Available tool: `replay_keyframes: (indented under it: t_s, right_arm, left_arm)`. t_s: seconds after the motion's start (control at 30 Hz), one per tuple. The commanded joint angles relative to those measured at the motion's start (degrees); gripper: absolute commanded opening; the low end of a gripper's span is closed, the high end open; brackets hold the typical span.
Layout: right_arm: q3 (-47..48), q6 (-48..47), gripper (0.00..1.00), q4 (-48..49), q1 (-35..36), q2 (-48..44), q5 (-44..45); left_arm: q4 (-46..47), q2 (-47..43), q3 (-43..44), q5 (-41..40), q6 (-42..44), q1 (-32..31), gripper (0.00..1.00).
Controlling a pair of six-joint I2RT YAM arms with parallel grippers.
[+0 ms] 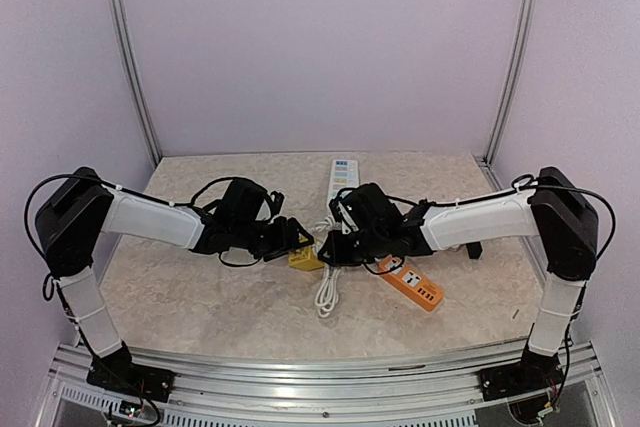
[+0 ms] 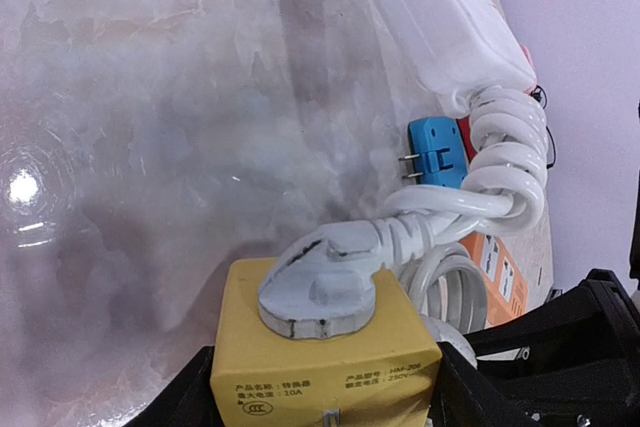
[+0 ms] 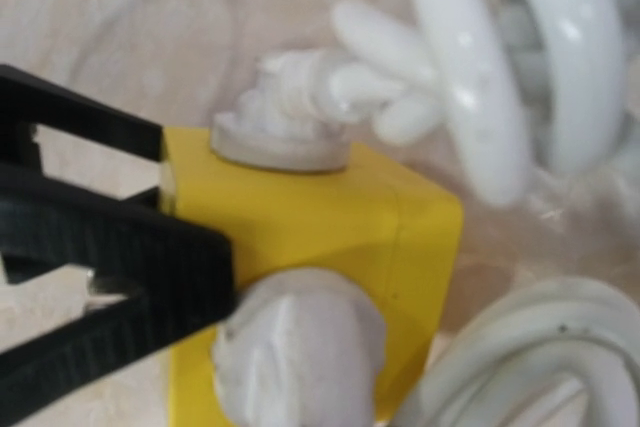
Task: Pull the plug off the socket
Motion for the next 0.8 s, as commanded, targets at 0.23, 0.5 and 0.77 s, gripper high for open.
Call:
replay_keyframes:
  t_s: [0.23, 0.5, 0.77]
  right_arm:
    - [-8.40, 5.36, 0.00, 11.76, -5.06, -3.92, -8.30]
    - [-3.12, 0.37, 0.00, 2.42, -2.75, -4.03, 0.30]
    - [2.13, -3.23, 0.00, -5.32, 0.78, -3.24, 10.09]
  left_arm:
    - [7.23, -3.16, -0.53, 3.86, -0.22, -0.05, 0.21]
    - [5.34, -2.18, 0.67, 3.66, -0.42, 0.02, 0.20]
    - [3.91, -1.38, 0.99, 2.97, -1.11, 0.23, 0.17]
